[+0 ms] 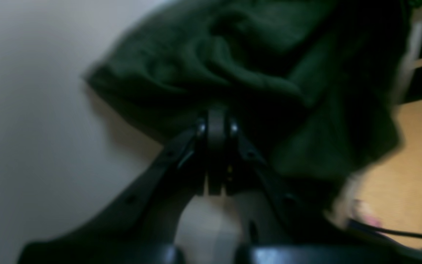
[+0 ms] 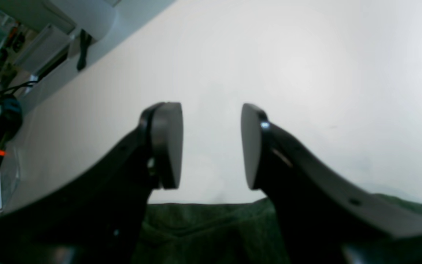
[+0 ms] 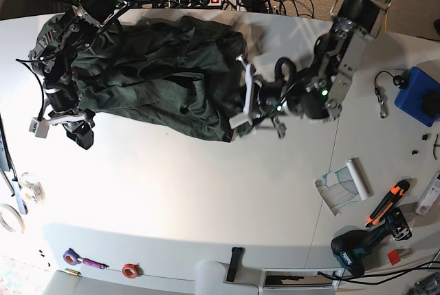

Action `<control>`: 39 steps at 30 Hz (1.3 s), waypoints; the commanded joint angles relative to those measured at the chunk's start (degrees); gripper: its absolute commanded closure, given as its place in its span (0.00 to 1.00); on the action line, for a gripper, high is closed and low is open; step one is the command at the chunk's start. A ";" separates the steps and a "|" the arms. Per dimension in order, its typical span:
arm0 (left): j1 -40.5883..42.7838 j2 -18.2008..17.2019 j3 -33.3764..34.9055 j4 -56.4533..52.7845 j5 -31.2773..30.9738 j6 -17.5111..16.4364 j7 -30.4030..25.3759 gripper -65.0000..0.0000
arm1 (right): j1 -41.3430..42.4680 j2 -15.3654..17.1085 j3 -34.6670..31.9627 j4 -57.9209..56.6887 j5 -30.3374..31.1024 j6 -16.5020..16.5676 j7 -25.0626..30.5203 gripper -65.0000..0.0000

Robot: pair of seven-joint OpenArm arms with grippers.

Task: Layout the t-shirt on the table in an organized manner, then fold the t-shirt properly
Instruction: 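Lay the folded hem onto the shirt body with the left gripper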

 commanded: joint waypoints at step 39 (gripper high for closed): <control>1.75 9.40 0.39 -7.67 5.73 -3.30 -3.50 1.00 | 1.09 0.68 -0.04 0.96 1.18 0.39 1.05 0.60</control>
